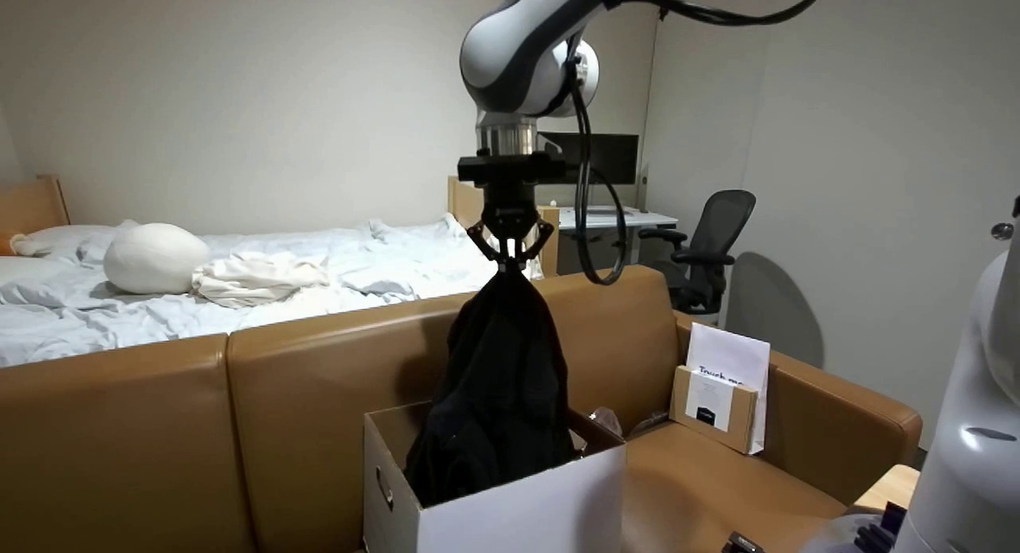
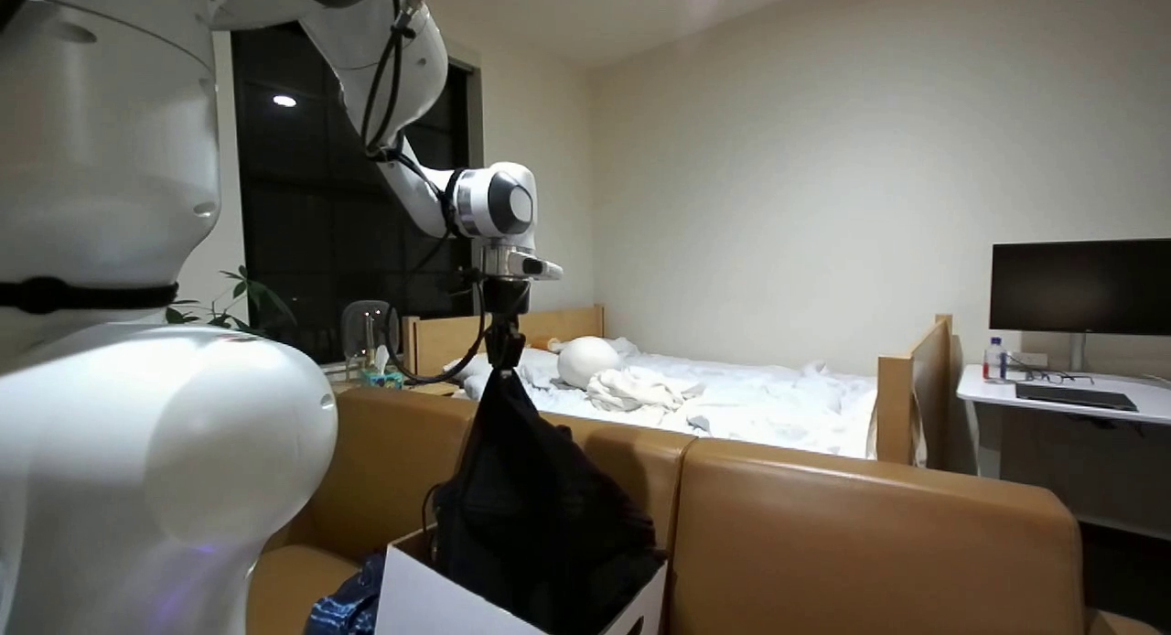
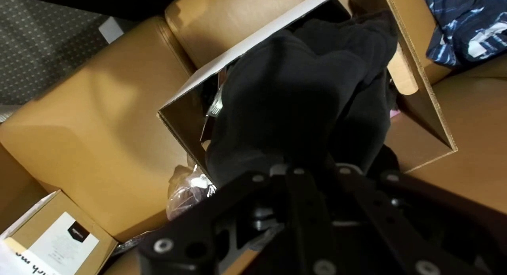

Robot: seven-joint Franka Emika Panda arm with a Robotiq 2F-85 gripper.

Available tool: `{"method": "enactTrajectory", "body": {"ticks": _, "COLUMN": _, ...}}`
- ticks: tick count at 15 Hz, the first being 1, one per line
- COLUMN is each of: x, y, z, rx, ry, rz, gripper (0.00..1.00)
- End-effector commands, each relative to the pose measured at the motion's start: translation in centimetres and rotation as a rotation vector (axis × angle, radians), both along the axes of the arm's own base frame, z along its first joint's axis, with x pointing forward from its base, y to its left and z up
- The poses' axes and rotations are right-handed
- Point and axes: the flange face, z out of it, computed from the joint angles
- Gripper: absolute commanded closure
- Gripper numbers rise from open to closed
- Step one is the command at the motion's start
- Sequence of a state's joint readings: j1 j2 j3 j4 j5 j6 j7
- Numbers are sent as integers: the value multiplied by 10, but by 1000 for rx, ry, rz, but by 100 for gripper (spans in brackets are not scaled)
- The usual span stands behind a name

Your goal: Remove the black jersey from the box and put it on the couch

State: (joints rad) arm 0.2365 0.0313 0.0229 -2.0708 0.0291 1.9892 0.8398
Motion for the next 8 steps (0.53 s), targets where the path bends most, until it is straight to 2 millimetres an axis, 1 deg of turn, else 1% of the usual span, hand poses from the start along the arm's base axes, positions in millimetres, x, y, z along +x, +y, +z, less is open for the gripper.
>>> {"method": "enactTrajectory", "body": {"ticks": 1, "x": 2, "y": 0, "z": -5, "rx": -2, "ry": 8, "rz": 0, "gripper": 93}}
{"method": "enactTrajectory", "body": {"ticks": 2, "x": 3, "y": 1, "z": -9, "rx": -3, "ry": 13, "rz": 1, "gripper": 98}}
{"method": "enactTrajectory", "body": {"ticks": 3, "x": 3, "y": -4, "z": -5, "rx": -10, "ry": -6, "rz": -26, "gripper": 98}}
{"method": "enactTrajectory", "body": {"ticks": 4, "x": -1, "y": -18, "z": 13, "rx": -24, "ry": -60, "rz": -93, "gripper": 98}}
{"method": "enactTrajectory", "body": {"ticks": 5, "x": -2, "y": -27, "z": 23, "rx": -31, "ry": -88, "rz": -138, "gripper": 98}}
{"method": "enactTrajectory", "body": {"ticks": 6, "x": -11, "y": -46, "z": 46, "rx": -31, "ry": -103, "rz": -184, "gripper": 98}}
{"method": "enactTrajectory", "body": {"ticks": 7, "x": -14, "y": -56, "z": 58, "rx": -35, "ry": -120, "rz": -228, "gripper": 98}}
{"method": "enactTrajectory", "body": {"ticks": 8, "x": -20, "y": -68, "z": 69, "rx": -26, "ry": -139, "rz": -273, "gripper": 98}}
